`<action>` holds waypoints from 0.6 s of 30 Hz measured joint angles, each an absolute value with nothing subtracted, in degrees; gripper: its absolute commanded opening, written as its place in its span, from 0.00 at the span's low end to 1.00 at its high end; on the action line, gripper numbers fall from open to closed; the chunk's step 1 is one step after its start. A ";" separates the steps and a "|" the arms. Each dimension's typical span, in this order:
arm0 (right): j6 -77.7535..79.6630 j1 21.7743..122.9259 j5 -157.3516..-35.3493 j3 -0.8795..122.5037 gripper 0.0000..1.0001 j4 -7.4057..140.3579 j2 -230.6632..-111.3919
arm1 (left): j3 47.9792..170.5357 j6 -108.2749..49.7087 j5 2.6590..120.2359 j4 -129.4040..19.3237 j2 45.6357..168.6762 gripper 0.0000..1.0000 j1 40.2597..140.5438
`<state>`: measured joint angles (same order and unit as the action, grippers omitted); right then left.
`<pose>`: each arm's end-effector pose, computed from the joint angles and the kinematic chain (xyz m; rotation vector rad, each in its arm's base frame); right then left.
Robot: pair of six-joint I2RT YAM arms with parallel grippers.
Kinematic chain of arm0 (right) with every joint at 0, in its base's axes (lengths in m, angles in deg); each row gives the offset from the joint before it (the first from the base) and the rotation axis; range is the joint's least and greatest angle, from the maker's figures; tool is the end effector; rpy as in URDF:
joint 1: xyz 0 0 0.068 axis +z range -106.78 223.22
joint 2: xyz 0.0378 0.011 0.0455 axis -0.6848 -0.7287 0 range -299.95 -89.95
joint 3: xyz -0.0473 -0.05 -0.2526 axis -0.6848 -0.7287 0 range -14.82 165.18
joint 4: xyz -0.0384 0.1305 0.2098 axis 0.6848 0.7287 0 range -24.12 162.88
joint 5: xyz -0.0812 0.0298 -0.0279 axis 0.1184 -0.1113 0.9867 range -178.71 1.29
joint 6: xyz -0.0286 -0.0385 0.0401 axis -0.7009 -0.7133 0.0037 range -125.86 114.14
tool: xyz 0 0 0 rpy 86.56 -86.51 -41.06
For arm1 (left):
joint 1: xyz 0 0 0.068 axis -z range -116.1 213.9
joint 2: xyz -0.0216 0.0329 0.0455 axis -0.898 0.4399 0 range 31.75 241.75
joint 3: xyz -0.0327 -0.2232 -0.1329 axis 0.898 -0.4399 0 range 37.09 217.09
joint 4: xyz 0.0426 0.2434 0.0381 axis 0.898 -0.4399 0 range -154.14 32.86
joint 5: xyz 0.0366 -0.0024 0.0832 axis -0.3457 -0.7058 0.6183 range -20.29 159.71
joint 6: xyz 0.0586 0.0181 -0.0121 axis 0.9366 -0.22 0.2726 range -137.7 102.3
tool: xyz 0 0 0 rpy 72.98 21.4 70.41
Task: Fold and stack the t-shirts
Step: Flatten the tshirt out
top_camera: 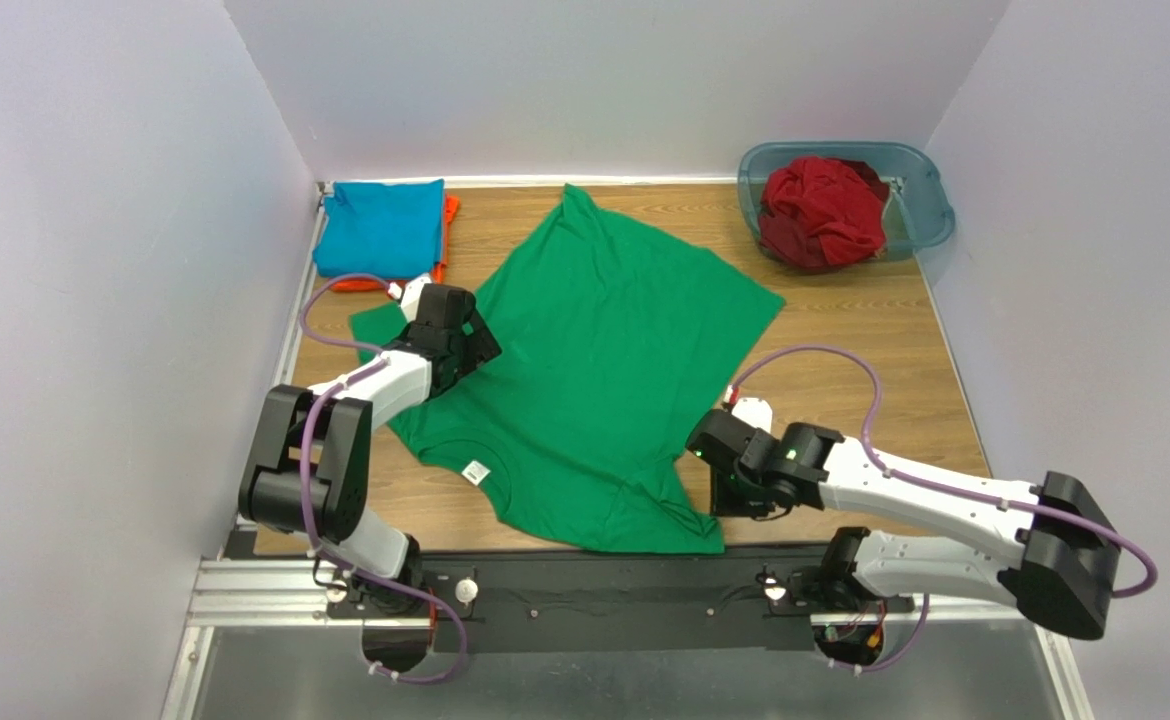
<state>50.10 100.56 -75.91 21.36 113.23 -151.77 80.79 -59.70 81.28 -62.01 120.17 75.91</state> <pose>0.1016 0.1389 0.1743 0.0133 2.7885 0.1762 0.2944 -0.0529 0.1530 -0.7130 2.3137 -0.1860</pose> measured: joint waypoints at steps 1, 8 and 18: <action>50.17 100.46 -74.97 21.49 0.50 113.61 -152.71 | 80.88 -59.59 81.30 -62.20 120.17 0.98 75.91; 42.96 99.89 -70.89 33.23 1.00 114.09 -157.80 | 82.32 -59.29 81.61 -63.97 119.41 0.98 75.91; 30.87 99.84 -77.05 36.22 1.00 106.06 -172.56 | 72.35 -64.75 80.08 -64.02 101.66 0.98 84.09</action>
<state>30.87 99.84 -77.05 36.22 106.06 -172.56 72.35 -64.75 80.08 -64.02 101.66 84.09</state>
